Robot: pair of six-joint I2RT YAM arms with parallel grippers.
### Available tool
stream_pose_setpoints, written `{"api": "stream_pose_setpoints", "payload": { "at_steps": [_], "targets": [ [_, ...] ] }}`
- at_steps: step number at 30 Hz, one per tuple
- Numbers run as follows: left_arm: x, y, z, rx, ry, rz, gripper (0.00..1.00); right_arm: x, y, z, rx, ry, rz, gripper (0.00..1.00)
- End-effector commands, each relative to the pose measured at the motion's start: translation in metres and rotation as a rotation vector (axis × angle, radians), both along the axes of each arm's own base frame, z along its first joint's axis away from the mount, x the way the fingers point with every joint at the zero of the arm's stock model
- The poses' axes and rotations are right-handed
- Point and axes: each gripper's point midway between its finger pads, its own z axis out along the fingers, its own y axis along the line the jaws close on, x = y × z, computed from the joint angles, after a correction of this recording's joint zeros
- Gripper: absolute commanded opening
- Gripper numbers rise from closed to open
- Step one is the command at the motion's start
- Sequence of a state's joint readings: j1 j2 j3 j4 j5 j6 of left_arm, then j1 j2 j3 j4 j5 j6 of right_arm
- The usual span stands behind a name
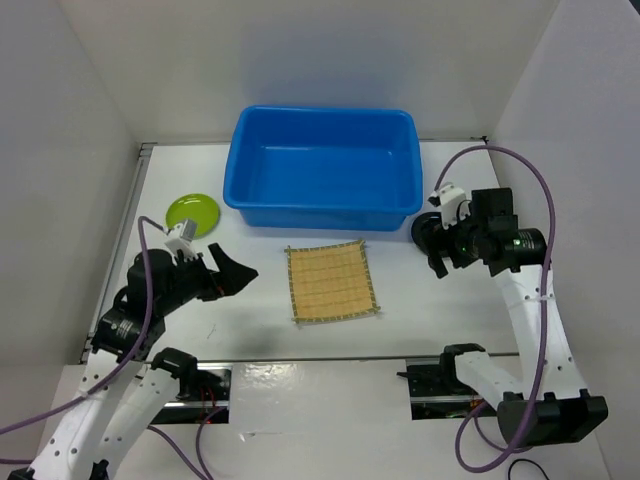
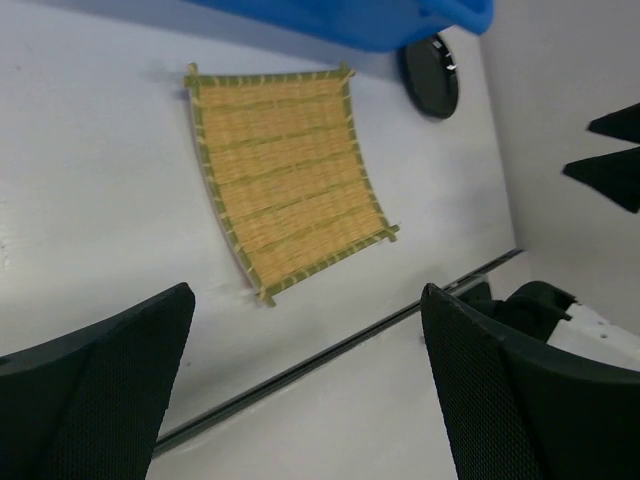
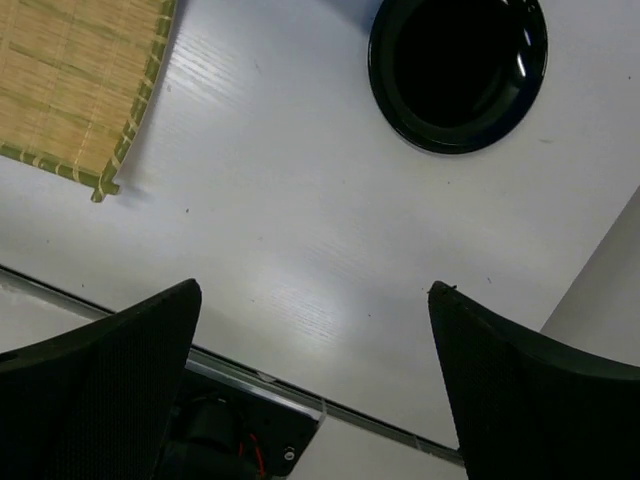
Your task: Place the mixed dishes into the plastic bin
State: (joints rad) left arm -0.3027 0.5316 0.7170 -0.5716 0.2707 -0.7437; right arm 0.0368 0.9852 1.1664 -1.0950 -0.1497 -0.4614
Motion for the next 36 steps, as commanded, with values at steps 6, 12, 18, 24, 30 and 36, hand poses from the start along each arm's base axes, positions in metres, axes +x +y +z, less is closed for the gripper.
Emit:
{"api": "stream_pose_setpoints", "payload": {
  "at_steps": [6,12,18,24,30,36],
  "targets": [
    [0.02,-0.046,-0.031,-0.128,0.086,-0.095,1.0,0.036,0.066,0.024,0.117,-0.029,0.335,0.98],
    [0.029,-0.085,-0.068,-0.049,0.145,-0.178,1.0,0.059,0.166,-0.027,0.176,0.091,0.489,0.31],
    [0.023,-0.112,-0.123,-0.037,0.261,-0.203,1.0,0.072,0.165,-0.082,0.098,0.176,0.428,0.0],
    [0.022,-0.109,-0.147,0.01,0.301,-0.164,1.0,0.048,0.157,-0.134,0.095,0.227,0.444,0.0],
    [0.025,-0.111,-0.153,-0.013,0.299,-0.155,1.0,0.041,0.167,-0.15,0.126,0.307,0.516,0.0],
    [0.024,-0.113,-0.177,-0.016,0.32,-0.159,1.0,0.029,0.18,-0.178,0.138,0.416,0.579,0.0]
  ]
}}
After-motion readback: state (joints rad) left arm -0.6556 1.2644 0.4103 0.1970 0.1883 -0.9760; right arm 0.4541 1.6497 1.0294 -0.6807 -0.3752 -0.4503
